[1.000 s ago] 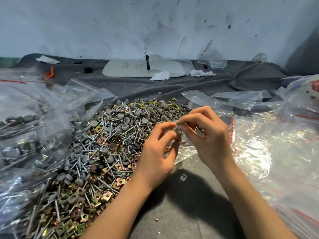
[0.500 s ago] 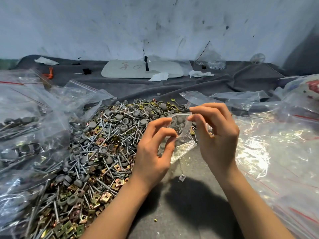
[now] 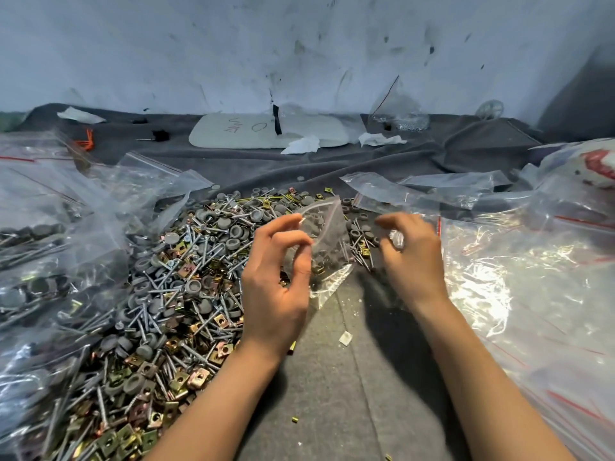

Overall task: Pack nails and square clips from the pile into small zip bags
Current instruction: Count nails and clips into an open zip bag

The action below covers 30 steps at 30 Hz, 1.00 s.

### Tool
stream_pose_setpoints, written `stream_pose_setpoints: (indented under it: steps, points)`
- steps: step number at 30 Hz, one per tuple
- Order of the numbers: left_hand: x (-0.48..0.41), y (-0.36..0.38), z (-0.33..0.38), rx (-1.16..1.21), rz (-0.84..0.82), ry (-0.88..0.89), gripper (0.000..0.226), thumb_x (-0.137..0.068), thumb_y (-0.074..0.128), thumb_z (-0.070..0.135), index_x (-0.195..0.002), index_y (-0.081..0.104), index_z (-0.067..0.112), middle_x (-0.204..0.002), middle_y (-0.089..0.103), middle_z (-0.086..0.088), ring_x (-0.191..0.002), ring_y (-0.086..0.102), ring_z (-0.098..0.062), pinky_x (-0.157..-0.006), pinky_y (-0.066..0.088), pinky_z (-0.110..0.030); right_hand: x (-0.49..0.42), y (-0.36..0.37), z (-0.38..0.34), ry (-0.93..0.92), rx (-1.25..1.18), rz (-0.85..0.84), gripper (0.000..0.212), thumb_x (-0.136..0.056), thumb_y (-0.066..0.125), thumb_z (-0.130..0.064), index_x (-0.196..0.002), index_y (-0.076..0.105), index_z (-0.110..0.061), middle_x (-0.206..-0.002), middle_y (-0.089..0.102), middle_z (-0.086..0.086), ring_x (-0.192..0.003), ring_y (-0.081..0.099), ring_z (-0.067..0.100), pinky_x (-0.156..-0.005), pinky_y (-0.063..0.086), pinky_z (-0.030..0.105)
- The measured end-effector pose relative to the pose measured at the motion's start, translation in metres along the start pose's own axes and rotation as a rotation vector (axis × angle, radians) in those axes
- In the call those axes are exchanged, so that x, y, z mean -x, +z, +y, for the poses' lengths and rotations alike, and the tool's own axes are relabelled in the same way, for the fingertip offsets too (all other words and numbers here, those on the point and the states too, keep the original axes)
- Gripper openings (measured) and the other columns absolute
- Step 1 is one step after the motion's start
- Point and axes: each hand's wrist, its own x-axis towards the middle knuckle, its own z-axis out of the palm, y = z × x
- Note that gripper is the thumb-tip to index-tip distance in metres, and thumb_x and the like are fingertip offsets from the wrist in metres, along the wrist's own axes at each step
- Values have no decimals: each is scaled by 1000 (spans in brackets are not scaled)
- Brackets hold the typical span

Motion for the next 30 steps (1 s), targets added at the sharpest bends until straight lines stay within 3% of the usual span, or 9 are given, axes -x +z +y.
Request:
stream_pose_setpoints:
  steps: [5, 9, 13, 17, 20, 23, 25, 27, 30]
  points:
    - [-1, -1, -2, 58, 55, -29, 9, -92, 50, 18, -98, 57, 18, -118, 58, -4, -114, 56, -15, -95, 49, -44, -3, 11, 17, 129, 182, -308, 27, -90, 61, -14, -116, 68, -17, -114, 61, 8, -110, 53, 27, -98, 43, 39]
    - [-2, -2, -1, 163, 45, -128, 11, -94, 47, 13, -98, 53, 21, -118, 57, 3, -112, 57, -21, -88, 52, -52, -5, 12, 15, 127, 255, -337, 21, -89, 64, -20, -109, 70, -17, -113, 61, 7, -112, 49, 30, -98, 42, 43]
    - [-4, -4, 6, 297, 65, -190, 14, -94, 46, 12, -100, 52, 23, -116, 55, 2, -107, 61, -23, -73, 60, -43, -5, 11, 11, 114, 329, -356, 24, -89, 65, -28, -110, 69, -18, -118, 59, 5, -118, 42, 27, -101, 37, 40]
    - [-6, -5, 10, 432, 49, -242, 10, -96, 44, 16, -100, 52, 21, -109, 59, 16, -106, 62, -18, -69, 60, -36, -5, 11, 11, 97, 402, -371, 29, -91, 61, -33, -115, 67, -19, -120, 58, 4, -118, 41, 27, -98, 36, 38]
    - [-7, -5, 11, 540, 21, -259, 9, -97, 43, 21, -99, 51, 21, -109, 61, 12, -111, 62, -20, -66, 60, -38, -4, 14, 14, 71, 403, -334, 27, -95, 54, -29, -113, 66, -13, -118, 59, 7, -115, 43, 27, -97, 36, 37]
    - [-8, -5, 8, 556, -10, -361, 12, -98, 43, 22, -95, 54, 25, -105, 65, 0, -105, 66, -22, -61, 60, -40, -3, 13, 13, 50, 226, -157, 23, -97, 51, -21, -104, 67, -6, -108, 63, 10, -107, 49, 28, -87, 34, 31]
    - [-7, -5, 2, 358, -91, -335, 12, -97, 48, 13, -93, 55, 23, -96, 64, -5, -89, 67, -13, -59, 58, -29, -1, 7, 4, 0, -22, 19, 16, -95, 56, -15, -97, 68, -5, -97, 64, 8, -98, 56, 26, -79, 34, 24]
    - [-3, -2, -4, 65, -216, -188, 21, -93, 53, 1, -93, 57, 22, -87, 61, 3, -72, 58, 3, -59, 47, -13, 2, 0, -9, -95, -212, 162, 7, -91, 62, -13, -91, 68, -10, -89, 62, 2, -88, 57, 19, -76, 38, 20]
    - [2, 3, -7, -92, -373, -76, 21, -87, 55, -4, -98, 61, 13, -95, 58, 2, -83, 54, 3, -75, 47, -13, 9, -6, -27, -191, -406, 198, 3, -90, 62, -16, -90, 64, -15, -85, 59, -2, -82, 57, 13, -73, 41, 13]
